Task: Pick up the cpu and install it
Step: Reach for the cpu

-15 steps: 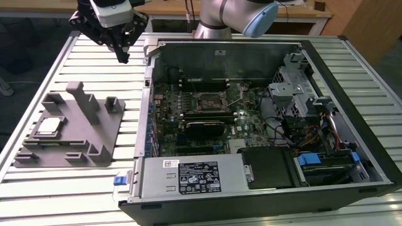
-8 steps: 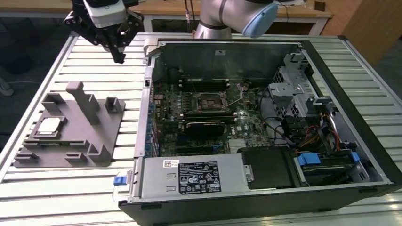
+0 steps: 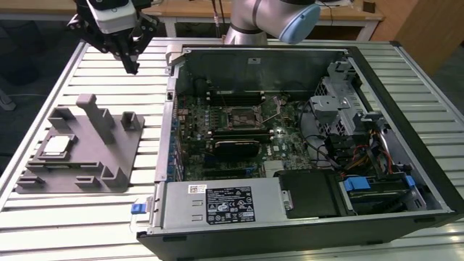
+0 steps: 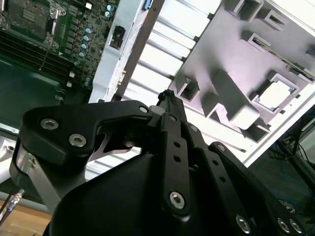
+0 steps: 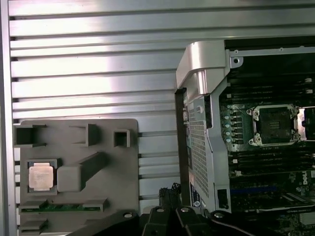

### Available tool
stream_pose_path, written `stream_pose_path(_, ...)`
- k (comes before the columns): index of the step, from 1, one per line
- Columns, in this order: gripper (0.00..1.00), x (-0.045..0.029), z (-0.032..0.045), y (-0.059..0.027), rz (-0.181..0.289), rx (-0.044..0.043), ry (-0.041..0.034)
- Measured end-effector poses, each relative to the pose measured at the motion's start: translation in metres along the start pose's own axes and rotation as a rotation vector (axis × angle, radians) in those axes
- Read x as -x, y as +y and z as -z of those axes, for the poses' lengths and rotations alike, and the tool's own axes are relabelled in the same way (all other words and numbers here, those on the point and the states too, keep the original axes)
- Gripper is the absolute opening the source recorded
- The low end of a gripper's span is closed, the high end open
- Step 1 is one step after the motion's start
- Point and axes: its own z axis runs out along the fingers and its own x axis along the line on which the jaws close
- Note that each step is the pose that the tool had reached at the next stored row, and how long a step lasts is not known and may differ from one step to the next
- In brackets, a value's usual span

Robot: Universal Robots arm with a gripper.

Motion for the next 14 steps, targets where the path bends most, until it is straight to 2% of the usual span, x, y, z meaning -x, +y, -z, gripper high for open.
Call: stream_pose_path(14,0.11,-0.0266,-0.0083,-0.002,0.0,0.0001,0.0)
